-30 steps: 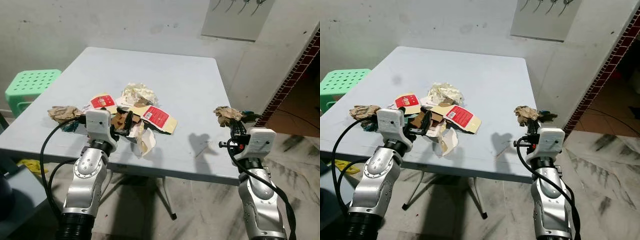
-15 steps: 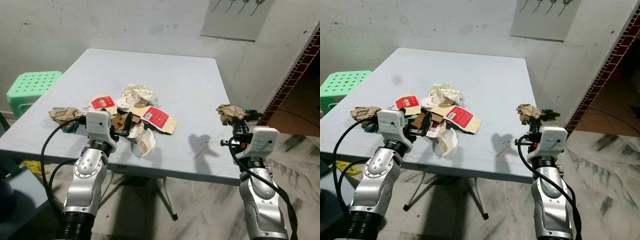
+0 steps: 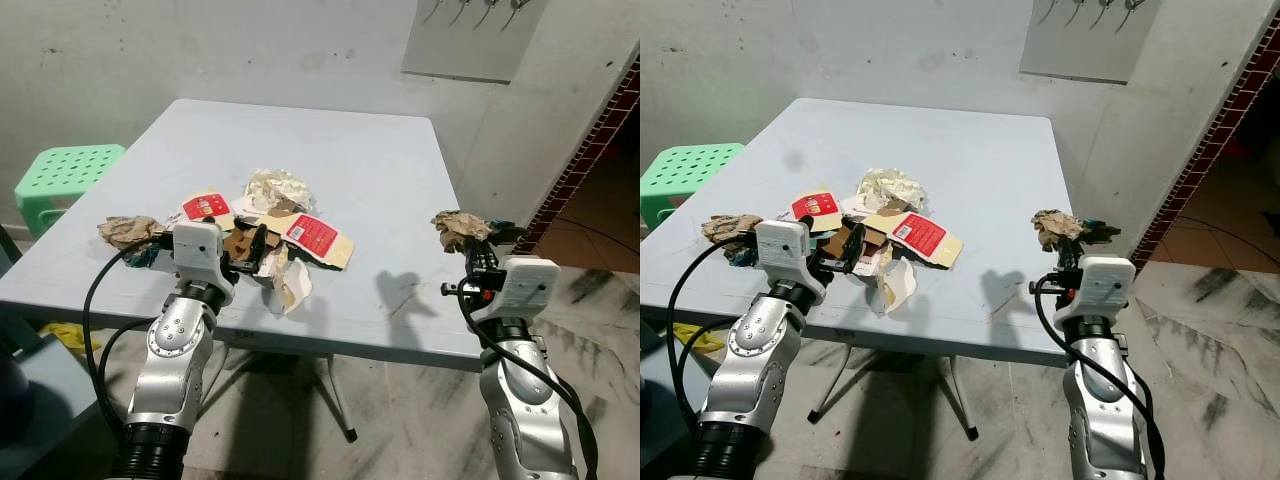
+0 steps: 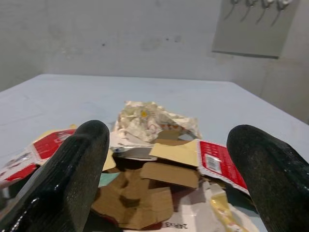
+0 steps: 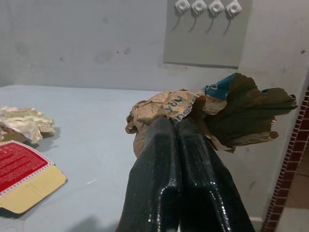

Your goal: Picking trash to rubbish bin

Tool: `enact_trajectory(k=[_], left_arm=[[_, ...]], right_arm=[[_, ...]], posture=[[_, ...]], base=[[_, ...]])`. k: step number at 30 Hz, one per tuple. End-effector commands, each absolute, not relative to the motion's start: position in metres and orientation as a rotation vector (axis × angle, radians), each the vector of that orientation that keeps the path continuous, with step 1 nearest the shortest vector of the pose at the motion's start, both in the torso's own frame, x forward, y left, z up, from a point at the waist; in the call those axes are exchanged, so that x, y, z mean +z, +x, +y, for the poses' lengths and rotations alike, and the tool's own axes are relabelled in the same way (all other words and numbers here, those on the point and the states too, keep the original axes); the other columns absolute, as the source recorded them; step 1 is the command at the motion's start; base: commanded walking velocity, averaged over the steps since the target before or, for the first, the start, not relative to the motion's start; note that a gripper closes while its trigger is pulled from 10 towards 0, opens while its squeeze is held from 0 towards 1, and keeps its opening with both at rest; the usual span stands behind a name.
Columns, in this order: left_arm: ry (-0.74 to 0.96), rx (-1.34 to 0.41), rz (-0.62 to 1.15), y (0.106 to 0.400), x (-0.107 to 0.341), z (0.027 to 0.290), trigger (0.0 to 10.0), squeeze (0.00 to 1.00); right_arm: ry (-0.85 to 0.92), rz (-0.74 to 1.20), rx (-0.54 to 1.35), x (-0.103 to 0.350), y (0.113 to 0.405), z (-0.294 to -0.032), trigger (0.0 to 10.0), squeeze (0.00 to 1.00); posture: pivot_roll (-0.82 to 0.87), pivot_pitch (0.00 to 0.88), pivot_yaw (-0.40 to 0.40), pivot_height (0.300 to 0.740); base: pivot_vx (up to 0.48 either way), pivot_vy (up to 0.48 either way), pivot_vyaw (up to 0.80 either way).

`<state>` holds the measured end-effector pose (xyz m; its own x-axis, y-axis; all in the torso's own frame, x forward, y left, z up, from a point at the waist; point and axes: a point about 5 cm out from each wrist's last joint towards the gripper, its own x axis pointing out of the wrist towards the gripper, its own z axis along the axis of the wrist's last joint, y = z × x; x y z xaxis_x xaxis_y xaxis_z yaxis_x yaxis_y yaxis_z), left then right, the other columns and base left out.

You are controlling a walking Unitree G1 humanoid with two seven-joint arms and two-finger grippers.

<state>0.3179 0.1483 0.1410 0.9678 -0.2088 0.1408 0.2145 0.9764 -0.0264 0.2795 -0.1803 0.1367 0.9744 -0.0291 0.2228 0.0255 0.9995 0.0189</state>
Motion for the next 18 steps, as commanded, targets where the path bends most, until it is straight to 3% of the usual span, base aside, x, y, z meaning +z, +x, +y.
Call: enact_trajectory(k=[1,18], left_arm=[[-0.042,-0.234,-0.148,0.3181,0.1427,0.1461,10.0,0.00],[-0.042,-0.280,-0.145,0.3220,0.1432,0.1361,10.0,0.00]], right_arm=[[0.006,-0.226,-0.060,0.1396,0.2783,-0.1857,10.0,0.00],[0.007,-0.221,-0.099,0.1389,0.2711,-0.1945,10.0,0.00]], posture=[[-0.04,0.000,-0.017,0.740],[-0.08,0.000,0.009,0.740]], base=[[0.000,0.000,0.00],[0.000,0.000,0.00]])
